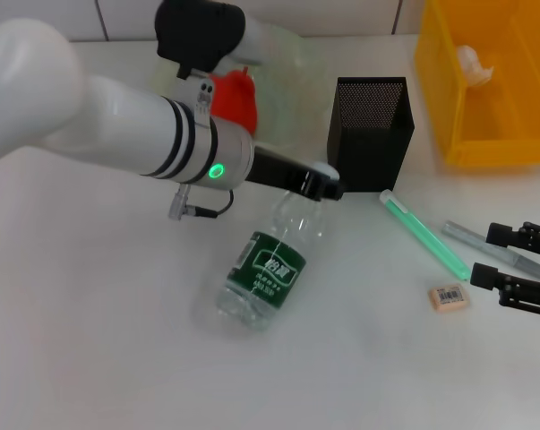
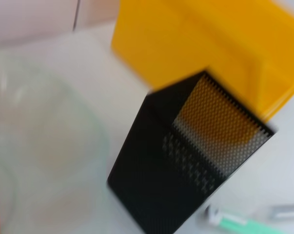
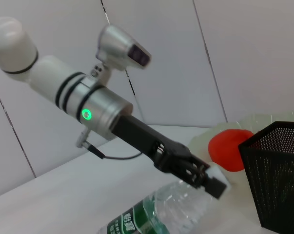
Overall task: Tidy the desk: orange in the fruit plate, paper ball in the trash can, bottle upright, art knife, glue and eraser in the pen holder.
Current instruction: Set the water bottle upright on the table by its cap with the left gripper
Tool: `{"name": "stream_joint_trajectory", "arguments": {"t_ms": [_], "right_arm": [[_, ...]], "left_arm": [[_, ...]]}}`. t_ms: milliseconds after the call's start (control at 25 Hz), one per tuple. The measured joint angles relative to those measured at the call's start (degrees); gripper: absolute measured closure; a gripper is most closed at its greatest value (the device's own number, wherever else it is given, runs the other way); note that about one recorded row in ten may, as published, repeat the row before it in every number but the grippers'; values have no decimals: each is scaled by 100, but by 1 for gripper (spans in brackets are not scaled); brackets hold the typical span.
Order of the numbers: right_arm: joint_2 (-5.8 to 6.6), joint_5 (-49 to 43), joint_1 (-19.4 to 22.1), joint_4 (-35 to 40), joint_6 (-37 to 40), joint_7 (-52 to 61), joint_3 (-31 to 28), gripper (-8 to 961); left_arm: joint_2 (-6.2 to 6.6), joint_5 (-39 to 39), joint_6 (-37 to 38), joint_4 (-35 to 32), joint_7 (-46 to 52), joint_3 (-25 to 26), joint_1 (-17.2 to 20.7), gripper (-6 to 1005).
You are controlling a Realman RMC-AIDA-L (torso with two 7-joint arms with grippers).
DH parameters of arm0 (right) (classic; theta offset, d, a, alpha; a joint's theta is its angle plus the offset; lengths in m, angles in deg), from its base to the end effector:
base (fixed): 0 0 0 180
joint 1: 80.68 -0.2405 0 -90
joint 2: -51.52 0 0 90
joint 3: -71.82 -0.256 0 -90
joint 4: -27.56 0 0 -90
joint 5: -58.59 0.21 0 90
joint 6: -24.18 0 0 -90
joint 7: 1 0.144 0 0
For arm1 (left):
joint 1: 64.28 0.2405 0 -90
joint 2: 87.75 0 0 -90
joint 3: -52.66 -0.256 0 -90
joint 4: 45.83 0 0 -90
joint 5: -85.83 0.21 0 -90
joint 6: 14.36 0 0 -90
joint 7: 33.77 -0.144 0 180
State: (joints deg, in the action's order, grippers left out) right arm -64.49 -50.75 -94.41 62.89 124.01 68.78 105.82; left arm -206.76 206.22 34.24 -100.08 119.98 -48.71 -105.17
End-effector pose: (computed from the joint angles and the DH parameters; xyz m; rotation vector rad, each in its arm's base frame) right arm 0.3362 0.2361 0.0340 -2.5506 0.7309 0.8372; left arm -0.1409 0.3776 -0.1087 -2.5985 -1.0773 -0.0599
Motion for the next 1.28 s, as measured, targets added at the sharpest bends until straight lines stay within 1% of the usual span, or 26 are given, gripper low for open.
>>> {"name": "stream_joint_trajectory", "arguments": {"t_ms": [40, 80, 120, 160, 200, 280, 440, 480, 520, 720, 800, 880, 1200, 1280], "right_arm": [[0, 0, -2, 0, -5, 0, -1, 217], [-1, 0, -22, -20, -7, 0, -3, 217], [-1, 0, -22, -20, -7, 0, -3, 217], [-1, 0, -34, -39, -7, 0, -7, 217], [-1, 0, -47, -51, -9, 0, -9, 217], [-1, 0, -76, -69, -14, 0, -20, 218], [-12, 0, -110, -70, -16, 0, -23, 218], [-26, 1, -149, -72, -17, 1, -25, 218], [-26, 1, -149, -72, -17, 1, -25, 218], [-62, 0, -267, -81, -17, 14, -22, 218], [-71, 1, -320, -90, -17, 27, -3, 218], [-77, 1, -390, -121, -19, 33, 5, 218], [-92, 1, -508, -229, -31, 33, -29, 218], [-97, 2, -563, -273, -44, 21, -36, 218]], "left_arm": [[16, -31, 32, -598, -140, 65, 387, 539], [27, -35, 48, -990, -227, 126, 680, 539], [27, -35, 48, -990, -227, 126, 680, 539], [29, -38, 52, -1146, -266, 160, 816, 539], [29, -38, 52, -1146, -266, 160, 816, 540], [35, -244, 90, -1857, -572, 467, 1463, 540], [44, -914, 218, -2101, -1231, 827, 1933, 544], [46, -1431, 392, -2106, -1723, 1064, 2140, 544], [46, -1431, 392, -2106, -1723, 1064, 2140, 545], [45, -2491, 699, -1848, -2759, 1473, 2516, 545], [45, -2645, 759, -1778, -2943, 1520, 2561, 546], [45, -2951, 861, -1602, -3335, 1587, 2611, 547], [44, -3154, 961, -1504, -3761, 1655, 2613, 560], [45, -3262, 1017, -1498, -4088, 1756, 2673, 563]]}}
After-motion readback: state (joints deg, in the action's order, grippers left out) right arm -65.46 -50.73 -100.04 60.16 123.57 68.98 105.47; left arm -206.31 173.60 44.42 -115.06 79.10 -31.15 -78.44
